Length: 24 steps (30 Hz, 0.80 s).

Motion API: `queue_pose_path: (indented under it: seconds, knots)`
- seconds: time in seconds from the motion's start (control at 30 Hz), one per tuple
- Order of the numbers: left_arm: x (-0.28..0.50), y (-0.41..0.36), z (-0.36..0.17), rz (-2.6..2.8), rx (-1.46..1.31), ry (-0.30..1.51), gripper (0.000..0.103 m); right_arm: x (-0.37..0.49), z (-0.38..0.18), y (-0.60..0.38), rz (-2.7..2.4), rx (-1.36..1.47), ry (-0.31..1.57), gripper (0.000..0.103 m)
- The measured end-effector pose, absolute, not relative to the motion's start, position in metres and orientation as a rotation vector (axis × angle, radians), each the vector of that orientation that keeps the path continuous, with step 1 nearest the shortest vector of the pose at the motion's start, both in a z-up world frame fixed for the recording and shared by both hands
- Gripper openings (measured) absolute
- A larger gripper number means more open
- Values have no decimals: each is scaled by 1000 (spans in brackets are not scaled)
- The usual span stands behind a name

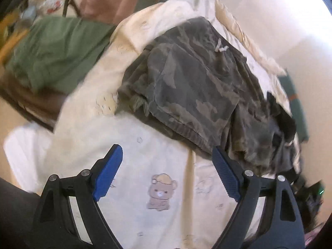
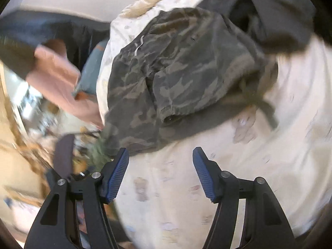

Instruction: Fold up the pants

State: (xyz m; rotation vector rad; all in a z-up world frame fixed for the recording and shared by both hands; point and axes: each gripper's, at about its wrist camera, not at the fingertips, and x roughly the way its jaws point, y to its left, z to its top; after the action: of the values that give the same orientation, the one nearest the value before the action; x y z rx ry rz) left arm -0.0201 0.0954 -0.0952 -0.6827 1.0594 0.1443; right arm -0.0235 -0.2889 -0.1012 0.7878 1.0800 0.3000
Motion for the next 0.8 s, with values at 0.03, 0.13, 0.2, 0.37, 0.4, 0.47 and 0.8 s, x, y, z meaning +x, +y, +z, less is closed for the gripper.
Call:
queue_pose_path:
  seconds: [0.03, 0.13, 0.2, 0.37, 0.4, 0.47, 0.8]
  knots:
    - [-22, 96, -105, 156, -742, 1069, 85, -25, -110, -290, 292, 847, 1078, 73]
    - [-18, 85, -128, 111, -879, 1064, 86, -20, -138, -285, 308, 979, 1118, 75]
    - [-12, 75, -139, 108, -859, 1058, 86, -10, -153, -275, 335, 1005, 1143, 75]
    - [15, 72, -177, 101, -894, 1068, 85, 5, -189, -266, 356, 1041, 1161, 75]
    - [21, 73, -182, 98, -903, 1066, 85, 8, -197, -265, 359, 1056, 1160, 75]
    - [31, 75, -189, 94, -922, 1061, 85, 13, -210, -268, 358, 1074, 1162, 75]
    - [60, 107, -203, 124, -1058, 971, 82, 27, -232, -343, 184, 1232, 998, 75]
